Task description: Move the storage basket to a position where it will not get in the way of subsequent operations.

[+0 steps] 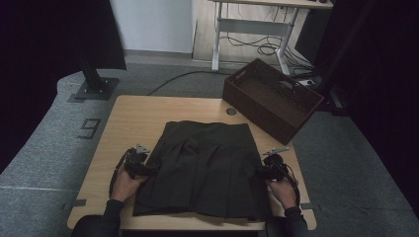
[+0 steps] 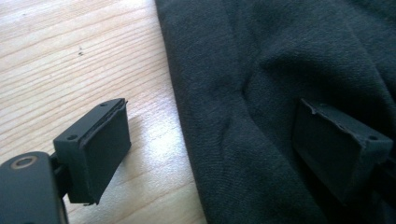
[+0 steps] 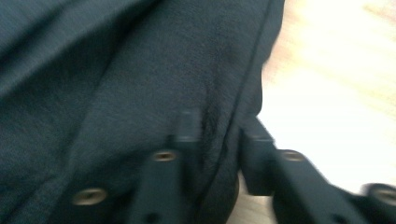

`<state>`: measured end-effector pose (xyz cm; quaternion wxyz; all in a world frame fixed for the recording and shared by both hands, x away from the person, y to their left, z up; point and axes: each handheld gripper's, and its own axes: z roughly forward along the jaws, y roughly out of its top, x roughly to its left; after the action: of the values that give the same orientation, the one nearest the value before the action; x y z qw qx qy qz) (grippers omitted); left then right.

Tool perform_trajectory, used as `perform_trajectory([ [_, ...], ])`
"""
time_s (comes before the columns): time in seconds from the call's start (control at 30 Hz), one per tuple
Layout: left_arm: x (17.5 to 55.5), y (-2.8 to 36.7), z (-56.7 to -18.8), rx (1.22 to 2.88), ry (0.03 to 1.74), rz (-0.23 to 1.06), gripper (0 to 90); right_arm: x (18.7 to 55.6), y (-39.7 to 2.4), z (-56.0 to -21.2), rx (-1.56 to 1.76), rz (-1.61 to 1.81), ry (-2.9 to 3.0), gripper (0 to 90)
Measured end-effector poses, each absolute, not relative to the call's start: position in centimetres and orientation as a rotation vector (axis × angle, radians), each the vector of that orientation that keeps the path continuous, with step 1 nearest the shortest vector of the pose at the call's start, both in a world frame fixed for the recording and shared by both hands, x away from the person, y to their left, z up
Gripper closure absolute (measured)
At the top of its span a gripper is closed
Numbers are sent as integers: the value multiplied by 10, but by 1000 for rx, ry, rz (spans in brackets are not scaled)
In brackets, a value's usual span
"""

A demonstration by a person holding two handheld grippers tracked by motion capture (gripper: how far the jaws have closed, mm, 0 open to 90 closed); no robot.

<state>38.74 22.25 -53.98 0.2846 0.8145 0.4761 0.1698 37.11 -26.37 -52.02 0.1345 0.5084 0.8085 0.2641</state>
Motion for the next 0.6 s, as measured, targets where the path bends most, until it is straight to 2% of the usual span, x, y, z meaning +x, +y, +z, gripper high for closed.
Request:
perform_trajectory([
  [0.03, 388, 223, -539, 2187, 1276, 479, 117, 370, -265, -522, 1468, 772, 2329, 828],
  [0.1, 392, 227, -537, 2197, 1292, 498, 117, 370, -268, -521, 1455, 755, 2301, 844],
  [0.6, 413, 253, -534, 2201, 1369, 547, 115, 395, -305, -510, 1458, 590, 2211, 853],
])
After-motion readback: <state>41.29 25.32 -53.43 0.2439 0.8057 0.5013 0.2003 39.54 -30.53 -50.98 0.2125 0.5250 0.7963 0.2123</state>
